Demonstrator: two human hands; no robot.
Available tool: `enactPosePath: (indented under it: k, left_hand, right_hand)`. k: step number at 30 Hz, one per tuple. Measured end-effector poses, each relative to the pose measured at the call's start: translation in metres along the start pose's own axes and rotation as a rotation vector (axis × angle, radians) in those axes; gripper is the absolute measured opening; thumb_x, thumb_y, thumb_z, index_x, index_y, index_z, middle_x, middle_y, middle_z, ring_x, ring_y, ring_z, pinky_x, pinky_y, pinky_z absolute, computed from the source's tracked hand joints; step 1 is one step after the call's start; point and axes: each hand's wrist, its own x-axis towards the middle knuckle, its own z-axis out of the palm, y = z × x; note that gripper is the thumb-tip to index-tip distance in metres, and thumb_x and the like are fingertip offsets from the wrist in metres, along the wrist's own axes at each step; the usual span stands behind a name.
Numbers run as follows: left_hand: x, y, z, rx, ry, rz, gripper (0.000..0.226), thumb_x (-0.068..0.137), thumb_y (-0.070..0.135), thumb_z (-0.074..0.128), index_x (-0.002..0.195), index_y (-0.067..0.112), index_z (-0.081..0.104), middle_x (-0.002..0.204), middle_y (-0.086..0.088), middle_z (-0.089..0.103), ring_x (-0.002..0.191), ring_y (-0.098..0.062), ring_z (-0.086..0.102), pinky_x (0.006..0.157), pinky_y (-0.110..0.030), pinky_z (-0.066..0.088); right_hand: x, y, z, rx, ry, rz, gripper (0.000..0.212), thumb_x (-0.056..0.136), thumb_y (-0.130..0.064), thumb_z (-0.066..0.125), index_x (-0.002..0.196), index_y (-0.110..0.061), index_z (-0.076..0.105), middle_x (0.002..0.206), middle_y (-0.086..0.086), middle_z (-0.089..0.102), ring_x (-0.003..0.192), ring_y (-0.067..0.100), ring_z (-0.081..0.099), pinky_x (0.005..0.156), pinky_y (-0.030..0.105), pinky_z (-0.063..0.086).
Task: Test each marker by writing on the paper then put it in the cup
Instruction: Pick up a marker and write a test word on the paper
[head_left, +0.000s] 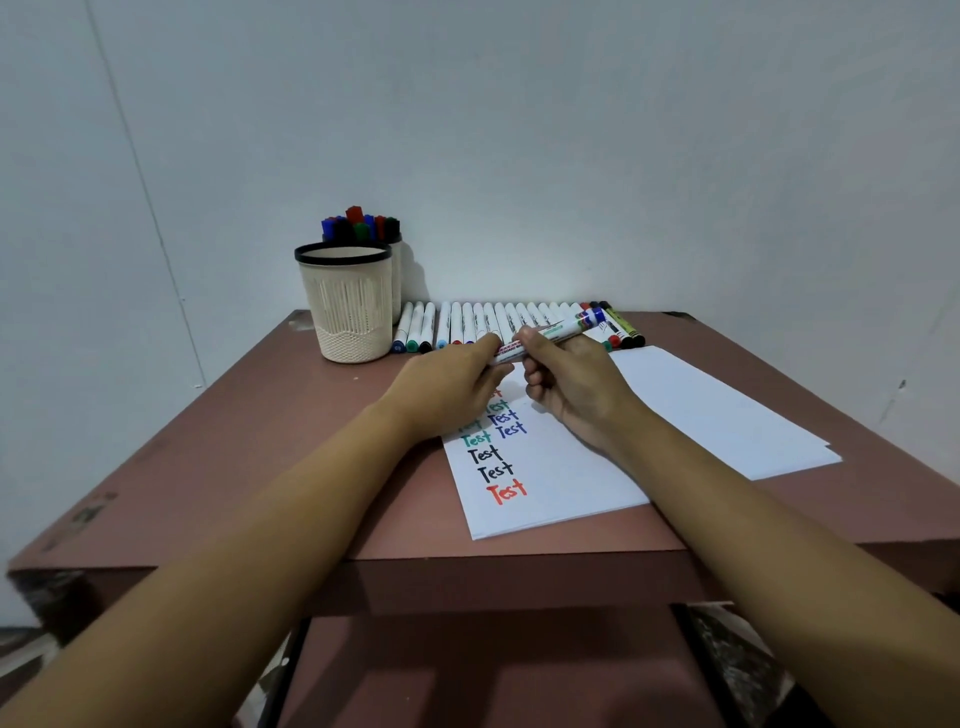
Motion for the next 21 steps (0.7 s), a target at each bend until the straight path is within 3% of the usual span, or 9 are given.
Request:
enactPosePath:
  k: [4, 8, 11, 14, 16, 18, 21]
  left_hand:
    - [-0.003, -0.011, 0.000, 0.021, 0.072, 0.051, 0.034, 0.095, 0.045, 0.039, 0.106, 0.014, 0.049, 0.080, -0.004, 0.063, 0.071, -0.027, 0.058, 0.052, -0.030, 0.031]
    - [-0.002, -0.009, -0.003, -0.086, 0.126, -0.040, 0.043, 0.088, 0.052, 0.049, 0.112, 0.016, 0.051, 0.064, 0.007, 0.048, 0.066, -0.022, 0.051, 0.055, -0.029, 0.032]
    - [-0.001, -0.009, -0.007, -0.241, 0.101, -0.173, 0.051, 0.084, 0.052, 0.056, 0.119, 0.018, 0.043, 0.066, 0.006, 0.048, 0.067, -0.019, 0.049, 0.063, -0.031, 0.039]
    - [-0.001, -0.014, -0.006, -0.416, 0.094, -0.267, 0.038, 0.092, 0.043, 0.049, 0.117, 0.015, 0.044, 0.070, -0.002, 0.051, 0.063, -0.011, 0.047, 0.062, -0.023, 0.037]
    - [0.000, -0.017, -0.005, -0.474, 0.100, -0.301, 0.024, 0.097, 0.031, 0.042, 0.113, 0.013, 0.046, 0.077, -0.007, 0.055, 0.064, -0.009, 0.046, 0.061, -0.018, 0.035]
    - [0.002, -0.020, -0.004, -0.513, 0.110, -0.331, 0.018, 0.098, 0.017, 0.036, 0.109, 0.010, 0.047, 0.079, -0.006, 0.053, 0.064, -0.009, 0.044, 0.059, -0.020, 0.033]
    - [0.003, -0.024, -0.002, -0.528, 0.115, -0.369, 0.018, 0.095, 0.007, 0.032, 0.106, 0.011, 0.046, 0.086, -0.011, 0.051, 0.069, -0.015, 0.041, 0.060, -0.025, 0.032]
  right_hand:
    - [-0.003, -0.001, -0.002, 0.025, -0.057, -0.038, 0.014, 0.094, -0.017, 0.057, 0.085, -0.008, 0.062, 0.062, 0.000, 0.044, 0.055, 0.007, 0.041, 0.054, 0.018, 0.040]
    - [-0.004, -0.003, -0.001, 0.038, 0.014, -0.024, 0.014, 0.093, -0.021, 0.059, 0.086, -0.010, 0.061, 0.058, -0.002, 0.047, 0.054, 0.008, 0.041, 0.051, 0.020, 0.037]
    - [-0.003, -0.006, -0.002, 0.165, 0.140, 0.005, 0.017, 0.095, -0.030, 0.056, 0.086, -0.015, 0.056, 0.061, 0.000, 0.055, 0.052, 0.010, 0.044, 0.047, 0.020, 0.037]
    - [-0.004, -0.008, -0.004, 0.363, 0.211, 0.062, 0.029, 0.099, -0.036, 0.045, 0.088, -0.010, 0.053, 0.065, 0.012, 0.063, 0.050, 0.018, 0.059, 0.050, 0.025, 0.052]
    - [-0.006, -0.009, -0.003, 0.410, 0.165, 0.130, 0.046, 0.101, -0.041, 0.037, 0.084, -0.002, 0.055, 0.061, 0.015, 0.067, 0.059, 0.026, 0.066, 0.070, 0.036, 0.058]
    - [-0.009, -0.010, -0.001, 0.402, 0.112, 0.176, 0.051, 0.101, -0.040, 0.035, 0.077, 0.000, 0.056, 0.064, 0.018, 0.068, 0.074, 0.033, 0.066, 0.090, 0.045, 0.051]
    - [-0.011, -0.010, 0.001, 0.383, 0.087, 0.157, 0.035, 0.099, -0.024, 0.047, 0.072, -0.003, 0.055, 0.069, 0.017, 0.065, 0.071, 0.030, 0.064, 0.080, 0.038, 0.055]
